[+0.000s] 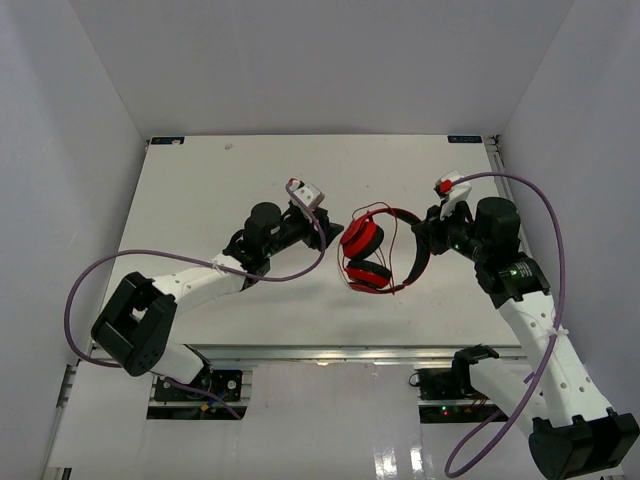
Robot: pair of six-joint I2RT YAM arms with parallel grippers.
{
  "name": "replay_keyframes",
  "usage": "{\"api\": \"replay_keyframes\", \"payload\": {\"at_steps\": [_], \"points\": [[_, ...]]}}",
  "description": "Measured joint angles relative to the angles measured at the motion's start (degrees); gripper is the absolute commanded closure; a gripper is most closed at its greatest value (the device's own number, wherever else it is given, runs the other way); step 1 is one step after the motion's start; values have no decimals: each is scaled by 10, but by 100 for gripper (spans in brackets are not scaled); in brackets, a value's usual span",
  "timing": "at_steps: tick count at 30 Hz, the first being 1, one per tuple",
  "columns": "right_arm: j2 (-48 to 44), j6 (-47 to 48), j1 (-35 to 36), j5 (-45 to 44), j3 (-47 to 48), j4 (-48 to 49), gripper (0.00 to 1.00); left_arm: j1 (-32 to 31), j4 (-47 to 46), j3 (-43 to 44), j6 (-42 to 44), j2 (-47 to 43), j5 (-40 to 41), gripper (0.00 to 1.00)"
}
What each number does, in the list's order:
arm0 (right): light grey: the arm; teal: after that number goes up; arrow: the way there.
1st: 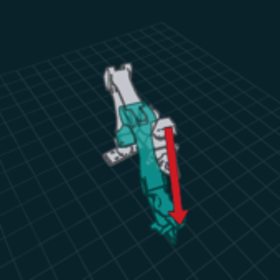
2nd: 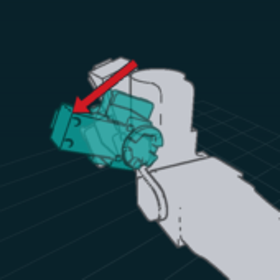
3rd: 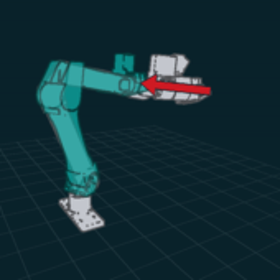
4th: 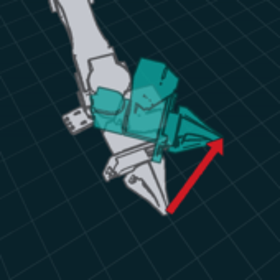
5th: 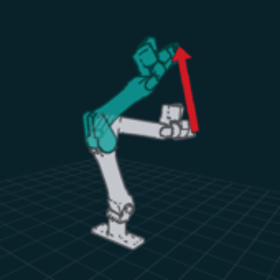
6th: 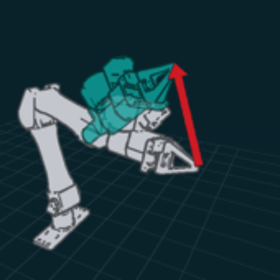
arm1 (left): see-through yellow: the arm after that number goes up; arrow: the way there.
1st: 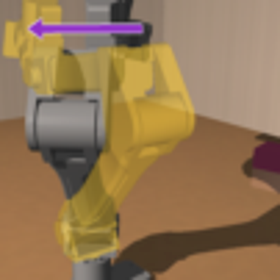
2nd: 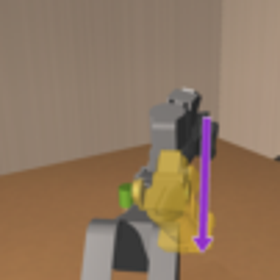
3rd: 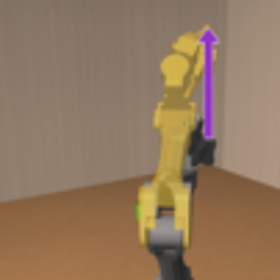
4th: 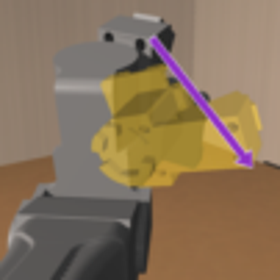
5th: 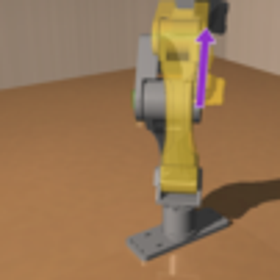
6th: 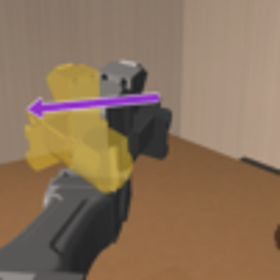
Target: Wrap the headphones
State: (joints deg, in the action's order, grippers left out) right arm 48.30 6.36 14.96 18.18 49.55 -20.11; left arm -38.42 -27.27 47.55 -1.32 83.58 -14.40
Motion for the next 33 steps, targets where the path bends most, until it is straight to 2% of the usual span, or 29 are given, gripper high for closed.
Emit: {"api": "replay_keyframes", "payload": {"at_steps": [3,5,16,29,33], "points": [[2,0,-2,1,26,-13,92,13,-71,-53,-41,-2,-35,8],[4,0,-3,5,45,-20,92,17,-116,-71,-69,7,-58,2],[49,-30,-15,56,92,-43,92,14,-344,-61,-216,153,-105,2],[66,-62,-29,83,127,-51,92,-37,-396,56,-281,325,-114,2],[66,-72,-34,96,130,-51,92,-42,-424,64,-305,365,-103,10]]}}
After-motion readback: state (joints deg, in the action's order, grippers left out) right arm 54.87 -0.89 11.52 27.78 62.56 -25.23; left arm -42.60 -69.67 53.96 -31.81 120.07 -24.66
